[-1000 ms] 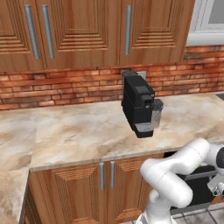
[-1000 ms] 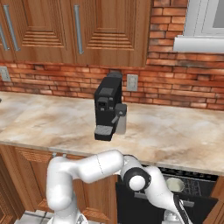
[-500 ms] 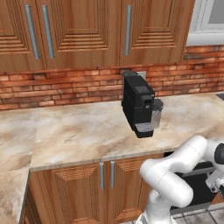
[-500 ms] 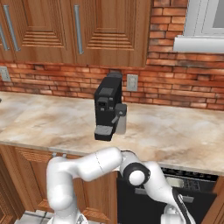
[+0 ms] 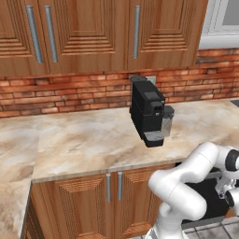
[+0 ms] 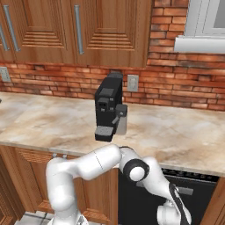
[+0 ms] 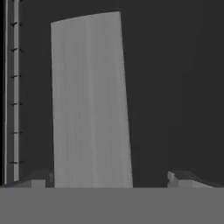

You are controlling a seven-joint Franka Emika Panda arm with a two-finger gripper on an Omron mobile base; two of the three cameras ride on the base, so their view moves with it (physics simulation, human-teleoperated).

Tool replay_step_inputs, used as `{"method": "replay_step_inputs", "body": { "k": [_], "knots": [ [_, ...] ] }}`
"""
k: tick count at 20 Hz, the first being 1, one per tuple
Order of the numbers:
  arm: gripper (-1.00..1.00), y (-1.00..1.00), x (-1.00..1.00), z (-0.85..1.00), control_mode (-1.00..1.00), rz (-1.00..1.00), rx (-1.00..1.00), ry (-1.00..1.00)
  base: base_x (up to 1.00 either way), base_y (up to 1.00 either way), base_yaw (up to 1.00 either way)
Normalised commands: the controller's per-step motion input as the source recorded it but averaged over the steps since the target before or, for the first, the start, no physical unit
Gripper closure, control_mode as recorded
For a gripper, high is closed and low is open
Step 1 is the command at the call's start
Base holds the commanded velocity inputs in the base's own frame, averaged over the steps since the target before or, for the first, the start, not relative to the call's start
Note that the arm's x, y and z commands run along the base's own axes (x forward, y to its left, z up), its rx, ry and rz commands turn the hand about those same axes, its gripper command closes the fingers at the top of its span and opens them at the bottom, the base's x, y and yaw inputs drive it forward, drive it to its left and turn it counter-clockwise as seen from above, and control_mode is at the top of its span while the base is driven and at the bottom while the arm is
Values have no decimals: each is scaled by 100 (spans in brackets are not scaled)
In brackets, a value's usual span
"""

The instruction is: Pick up the cup and bowl from the counter, place them in the dishwasher, and close the dishwasher door.

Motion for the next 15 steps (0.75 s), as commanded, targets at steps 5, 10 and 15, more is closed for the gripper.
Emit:
{"method": "replay_step_inputs", "body": {
  "k": [5, 10, 15],
  "knots": [
    [-100, 0, 69, 0, -100, -15, -31, -16, 0, 0, 0],
    [-100, 0, 76, 0, -100, -15, -28, -15, 0, 0, 0],
    [-100, 0, 88, -7, -100, -13, -23, -11, 0, 0, 0]
  ]
}}
